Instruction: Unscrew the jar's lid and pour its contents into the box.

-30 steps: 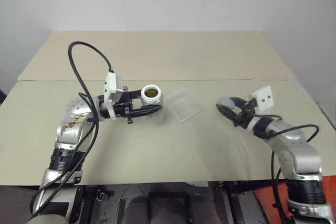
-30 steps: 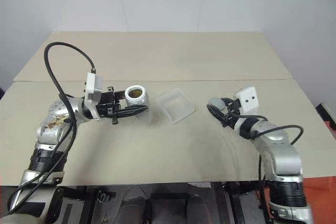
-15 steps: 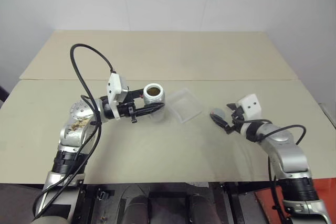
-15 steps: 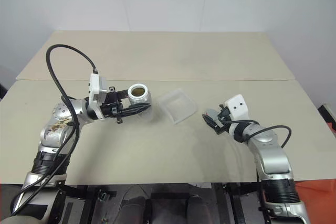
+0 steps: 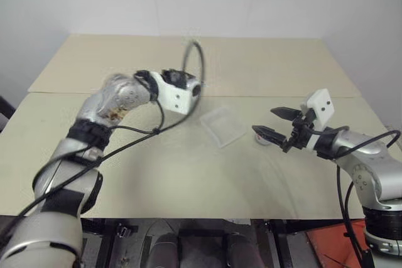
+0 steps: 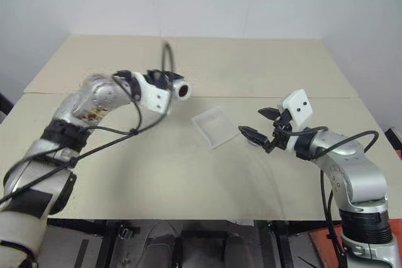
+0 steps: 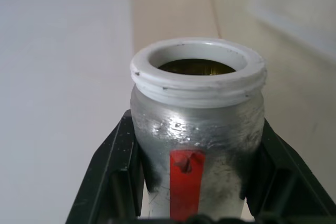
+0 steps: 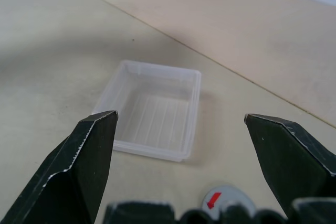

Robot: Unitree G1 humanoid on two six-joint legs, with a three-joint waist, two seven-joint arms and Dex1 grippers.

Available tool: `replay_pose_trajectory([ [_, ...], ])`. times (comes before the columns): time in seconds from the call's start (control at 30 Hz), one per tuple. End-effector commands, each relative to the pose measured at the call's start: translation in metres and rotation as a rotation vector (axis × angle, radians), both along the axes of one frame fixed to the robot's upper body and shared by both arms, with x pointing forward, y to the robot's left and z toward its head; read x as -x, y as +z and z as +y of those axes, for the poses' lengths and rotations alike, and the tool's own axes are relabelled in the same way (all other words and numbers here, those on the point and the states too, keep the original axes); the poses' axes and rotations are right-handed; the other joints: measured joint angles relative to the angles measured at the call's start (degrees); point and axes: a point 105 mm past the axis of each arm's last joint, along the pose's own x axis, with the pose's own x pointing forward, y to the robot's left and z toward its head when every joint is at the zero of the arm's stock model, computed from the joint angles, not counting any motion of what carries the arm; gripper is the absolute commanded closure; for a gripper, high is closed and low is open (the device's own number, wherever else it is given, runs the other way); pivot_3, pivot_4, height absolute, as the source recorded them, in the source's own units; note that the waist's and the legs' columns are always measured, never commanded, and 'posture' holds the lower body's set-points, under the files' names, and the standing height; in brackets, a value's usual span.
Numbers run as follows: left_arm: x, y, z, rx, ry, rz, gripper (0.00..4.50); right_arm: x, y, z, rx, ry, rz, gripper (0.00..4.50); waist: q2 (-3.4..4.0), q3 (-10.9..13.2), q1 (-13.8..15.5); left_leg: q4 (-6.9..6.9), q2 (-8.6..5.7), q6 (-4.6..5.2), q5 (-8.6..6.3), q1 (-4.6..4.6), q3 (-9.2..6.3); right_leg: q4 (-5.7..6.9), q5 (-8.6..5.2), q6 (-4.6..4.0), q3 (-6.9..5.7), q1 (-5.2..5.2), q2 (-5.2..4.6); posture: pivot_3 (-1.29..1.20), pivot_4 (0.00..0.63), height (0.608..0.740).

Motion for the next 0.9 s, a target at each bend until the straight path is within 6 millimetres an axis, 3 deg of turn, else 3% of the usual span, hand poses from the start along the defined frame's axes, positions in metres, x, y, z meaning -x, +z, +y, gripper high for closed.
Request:
replay_pose_trajectory([
  [0.03,-0.004,0.029,-0.028,-0.195,-0.115,-0.282,2.47,0.002,0.017,0.007,0.010,0.031,-0.056,0.02,-0.02,0.0,0.1,0.00,-0.01,0.00,0.00,-0.01,0.01,-0.01,0.00,0.01,0.01,-0.01,0.00,0.00,0.150,0.740],
  [0.1,-0.002,0.030,-0.043,-0.257,-0.173,-0.343,2.47,0.002,0.019,0.008,0.013,0.031,-0.059,0.02,-0.01,0.0,-0.1,0.00,0.00,0.00,0.00,-0.06,0.01,-0.02,0.00,0.03,0.01,-0.04,-0.01,0.00,0.150,0.740],
  [0.2,0.014,0.013,-0.063,-0.385,-0.310,-0.405,2.47,0.002,0.024,0.008,0.018,0.020,-0.069,0.02,0.00,0.0,-0.3,-0.03,0.02,0.01,-0.01,-0.05,0.01,0.01,-0.01,0.04,0.01,-0.05,-0.01,0.00,0.150,0.740],
  [0.33,0.019,-0.022,-0.064,-0.551,-0.397,-0.457,2.47,0.003,0.033,0.013,0.012,0.021,-0.099,0.02,0.01,0.0,-0.7,-0.02,0.04,0.00,0.00,-0.02,0.06,0.10,0.00,0.03,0.08,-0.10,0.00,0.00,0.150,0.740],
  [0.43,0.016,-0.032,-0.069,-0.591,-0.410,-0.504,2.47,0.003,0.036,0.015,0.010,0.022,-0.110,0.02,0.01,0.0,-0.7,-0.01,0.06,-0.01,0.01,0.02,0.06,0.16,0.00,0.03,0.10,-0.11,0.02,0.00,0.150,0.740],
  [0.6,0.008,-0.018,-0.078,-0.545,-0.380,-0.566,2.47,0.006,0.039,0.022,0.015,0.048,-0.130,0.02,0.01,0.0,-0.1,0.01,0.02,0.00,0.00,-0.08,0.06,0.14,0.00,0.05,0.06,-0.11,-0.03,0.00,0.150,0.740],
  [0.9,0.019,-0.012,-0.077,-0.444,-0.373,-0.511,2.47,0.007,0.039,0.024,0.022,0.065,-0.129,0.02,0.01,0.0,-0.3,0.02,0.03,0.00,0.00,-0.04,0.05,0.15,0.00,0.05,0.06,-0.11,-0.03,0.00,0.150,0.740],
])
